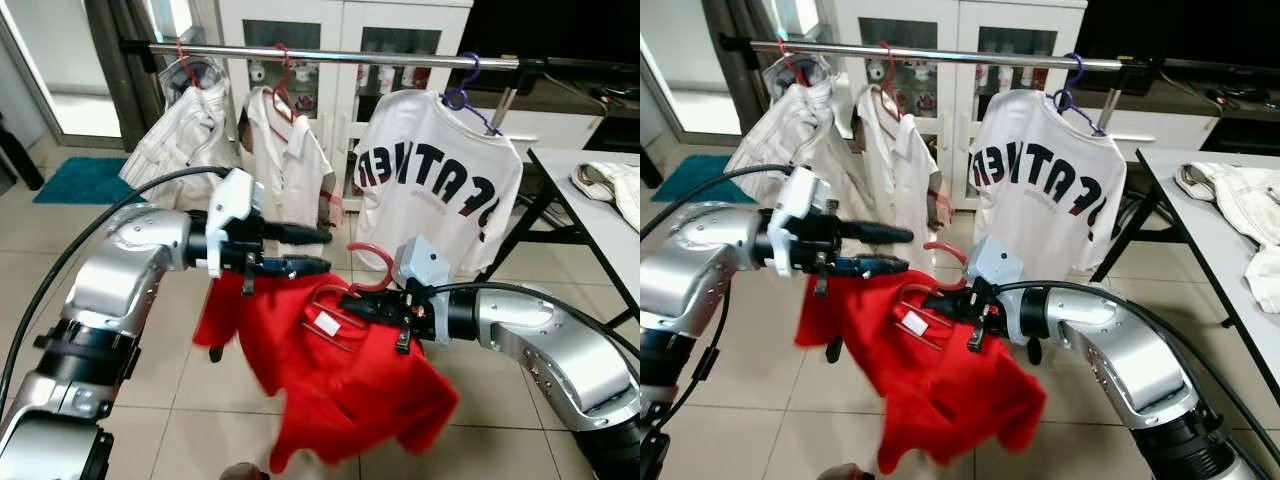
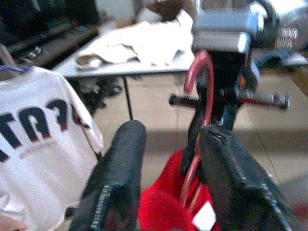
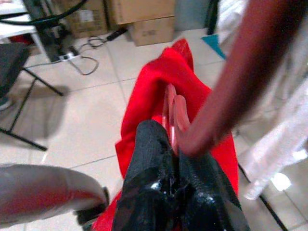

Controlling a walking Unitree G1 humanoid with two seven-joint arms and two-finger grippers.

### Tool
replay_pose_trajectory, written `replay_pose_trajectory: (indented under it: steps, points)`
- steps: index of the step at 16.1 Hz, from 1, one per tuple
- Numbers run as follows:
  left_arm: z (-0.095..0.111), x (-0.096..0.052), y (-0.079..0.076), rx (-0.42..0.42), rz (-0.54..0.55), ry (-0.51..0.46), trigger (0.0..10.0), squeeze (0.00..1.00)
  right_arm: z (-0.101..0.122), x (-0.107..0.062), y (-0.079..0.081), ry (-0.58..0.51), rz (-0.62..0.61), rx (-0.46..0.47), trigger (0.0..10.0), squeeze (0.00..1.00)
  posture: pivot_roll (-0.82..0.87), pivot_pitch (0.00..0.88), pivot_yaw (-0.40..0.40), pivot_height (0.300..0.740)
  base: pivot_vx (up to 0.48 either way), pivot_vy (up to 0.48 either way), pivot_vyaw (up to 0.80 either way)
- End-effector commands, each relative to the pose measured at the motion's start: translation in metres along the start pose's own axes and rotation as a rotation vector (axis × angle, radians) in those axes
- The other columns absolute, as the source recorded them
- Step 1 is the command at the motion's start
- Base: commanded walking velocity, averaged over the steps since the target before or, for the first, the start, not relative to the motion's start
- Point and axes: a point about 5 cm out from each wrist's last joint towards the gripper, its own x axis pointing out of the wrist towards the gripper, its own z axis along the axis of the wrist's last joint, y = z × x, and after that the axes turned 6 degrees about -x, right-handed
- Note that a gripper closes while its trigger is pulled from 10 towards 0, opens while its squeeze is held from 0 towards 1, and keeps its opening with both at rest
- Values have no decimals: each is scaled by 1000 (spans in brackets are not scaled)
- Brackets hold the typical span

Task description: Hang hanger

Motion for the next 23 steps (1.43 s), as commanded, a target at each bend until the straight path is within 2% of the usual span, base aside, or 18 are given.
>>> replay_pose_trajectory:
  steps: [1,3,4,5,6,7,8,10,11,12,13,15,16,17,20,23]
  points:
    - [6,0,-2,10,12,-27,10000,1000,1,-2,-2,-16,-34,-4,0,0,14,0,12,740,0,0,0]
    - [8,-3,-3,6,75,-65,10000,1000,-4,0,-3,-10,-95,20,0,0,19,0,7,740,0,0,0]
    - [9,-6,2,8,200,-98,10000,1000,-9,1,-7,1,-173,46,0,0,25,0,5,740,0,0,0]
    - [-3,-12,8,-17,410,-89,10000,1000,-20,0,-12,24,-285,94,0,0,37,0,3,740,0,0,0]
    - [-22,-18,11,-75,591,-24,10000,1000,-31,-2,-15,52,-387,148,0,0,37,0,3,740,0,0,0]
    - [-30,-21,7,-113,634,-43,10000,118,-36,-3,-15,56,-441,183,0,0,39,0,9,740,0,0,0]
    - [-52,-28,-8,-184,733,-71,10000,0,-46,-3,-16,52,-563,252,0,0,36,0,13,740,0,0,0]
    - [-69,-35,-17,-233,866,-67,10000,0,-54,-3,-18,59,-667,305,0,0,27,0,-12,740,0,0,0]
    - [-82,-38,-25,-265,966,-48,10000,0,-60,-4,-22,57,-758,344,0,0,26,0,-10,740,0,0,0]
    - [-82,-38,-25,-265,966,-48,10000,0,-60,-4,-22,57,-758,344,0,0,26,0,-10,740,0,0,0]
    - [-86,-31,-32,-260,1011,-47,10000,0,-66,-8,-28,29,-887,392,10000,0,31,0,-7,740,0,0,0]
    - [-81,-27,-32,-204,1035,-66,10000,0,-65,-8,-36,-13,-985,483,10000,0,28,0,-4,740,0,0,0]
    - [-81,-27,-32,-204,1035,-66,10000,0,-65,-8,-36,-13,-985,483,10000,0,28,0,-4,740,0,0,0]
    - [-79,-30,-29,-201,1072,-90,10000,0,-51,-7,-42,-81,-1016,464,10000,0,15,0,7,740,285,0,0]
    - [-80,-28,-30,-196,1088,-81,10000,0,-41,-9,-43,-174,-1034,444,10000,0,17,0,16,740,298,0,0]
    - [-75,-25,-27,-191,1086,-89,10000,0,-32,-3,-43,-207,-997,403,10000,0,5,0,17,740,328,0,0]
